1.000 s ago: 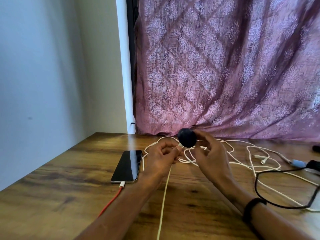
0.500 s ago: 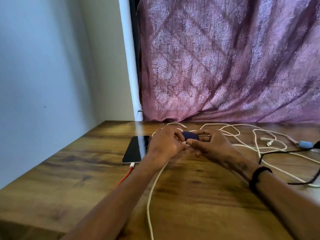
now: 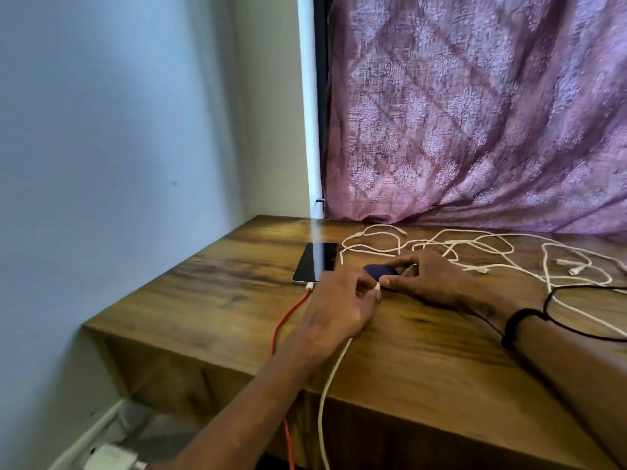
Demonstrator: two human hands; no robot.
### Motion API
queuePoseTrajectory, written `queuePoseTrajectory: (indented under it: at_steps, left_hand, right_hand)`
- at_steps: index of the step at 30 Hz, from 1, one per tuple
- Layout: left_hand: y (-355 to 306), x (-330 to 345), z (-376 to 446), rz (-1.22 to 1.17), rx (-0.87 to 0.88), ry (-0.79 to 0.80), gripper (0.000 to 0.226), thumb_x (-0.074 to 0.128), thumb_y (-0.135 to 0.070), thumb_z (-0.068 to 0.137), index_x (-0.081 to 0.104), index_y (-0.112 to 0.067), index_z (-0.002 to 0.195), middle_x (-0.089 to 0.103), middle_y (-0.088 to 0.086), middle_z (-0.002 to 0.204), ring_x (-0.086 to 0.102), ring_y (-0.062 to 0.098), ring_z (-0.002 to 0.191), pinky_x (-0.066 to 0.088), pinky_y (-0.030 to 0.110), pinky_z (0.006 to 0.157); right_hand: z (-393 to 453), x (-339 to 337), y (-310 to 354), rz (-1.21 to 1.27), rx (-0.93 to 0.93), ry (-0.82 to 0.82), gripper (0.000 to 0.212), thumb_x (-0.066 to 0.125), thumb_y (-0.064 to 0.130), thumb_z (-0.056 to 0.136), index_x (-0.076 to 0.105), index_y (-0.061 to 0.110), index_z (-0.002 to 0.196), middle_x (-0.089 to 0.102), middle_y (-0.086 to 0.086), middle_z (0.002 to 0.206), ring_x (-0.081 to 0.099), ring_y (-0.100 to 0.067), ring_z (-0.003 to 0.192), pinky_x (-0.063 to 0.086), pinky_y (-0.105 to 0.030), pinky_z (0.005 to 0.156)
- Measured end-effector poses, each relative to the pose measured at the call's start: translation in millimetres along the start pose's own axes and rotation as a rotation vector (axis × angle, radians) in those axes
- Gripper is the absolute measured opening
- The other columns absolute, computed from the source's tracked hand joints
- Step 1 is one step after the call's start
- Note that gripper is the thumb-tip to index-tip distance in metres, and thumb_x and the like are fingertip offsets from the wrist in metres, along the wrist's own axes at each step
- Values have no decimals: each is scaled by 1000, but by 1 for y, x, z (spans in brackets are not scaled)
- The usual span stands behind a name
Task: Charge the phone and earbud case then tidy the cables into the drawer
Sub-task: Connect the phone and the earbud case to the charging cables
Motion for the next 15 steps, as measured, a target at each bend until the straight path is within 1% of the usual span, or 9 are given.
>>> queuePoseTrajectory:
  at_steps: [2, 4, 6, 7, 10, 12, 15]
  left_hand:
    - [0, -15, -14, 0, 33, -48, 24, 67, -31, 97, 73, -25, 120, 74, -10, 113, 66, 0, 94, 55, 19, 90]
    - [5, -33, -32, 9, 49, -113, 25, 67, -31, 97, 72, -26, 121, 73, -13, 113, 65, -3, 94, 55, 16, 88]
    - [13, -48, -47, 20, 60, -173, 24, 67, -32, 97, 72, -27, 120, 72, -15, 111, 63, -6, 92, 54, 13, 85]
    - [18, -54, -55, 19, 56, -197, 23, 68, -32, 96, 72, -28, 119, 72, -15, 110, 63, -7, 92, 53, 12, 83]
    - [32, -67, -78, 11, 34, -251, 24, 69, -33, 95, 73, -28, 118, 73, -14, 111, 64, -5, 93, 54, 15, 86]
    - [38, -76, -92, 16, 39, -294, 23, 69, -35, 95, 73, -32, 117, 72, -19, 110, 61, -6, 94, 53, 15, 87]
    - [48, -89, -114, 20, 25, -394, 16, 71, -37, 93, 77, -33, 108, 72, -23, 99, 62, -4, 89, 52, 17, 81]
  right_hand:
    - [-1, 1, -1, 9, 33, -59, 43, 84, 40, 82, 67, 33, 121, 69, 7, 84, 61, 4, 64, 44, -11, 60]
    - [-4, 2, 3, -11, 61, -145, 46, 82, 37, 84, 66, 28, 126, 66, 2, 94, 62, -4, 72, 44, -17, 64]
    - [-8, 3, 8, -65, 40, -218, 44, 79, 36, 86, 67, 27, 128, 65, 0, 100, 60, -8, 75, 44, -22, 68]
    - [-12, 7, 15, -112, 14, -229, 42, 79, 36, 87, 68, 27, 126, 65, 0, 100, 59, -7, 75, 43, -21, 68]
    - [-28, 24, 47, -228, -135, -243, 30, 80, 32, 86, 74, 22, 113, 66, 7, 95, 58, 3, 72, 39, -8, 60]
    - [-39, 38, 74, -239, -244, -266, 26, 81, 32, 85, 77, 20, 108, 66, 11, 91, 59, 5, 71, 41, -8, 60]
    - [-58, 61, 127, -196, -383, -275, 15, 79, 30, 87, 78, 22, 99, 67, 14, 88, 59, 2, 72, 40, -11, 63]
Point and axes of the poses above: each hand's wrist, its own z-axis towards the middle knuckle, its own x-axis out of the palm, y = z × x, the point moved 2 cm from there along z, towards the middle knuckle
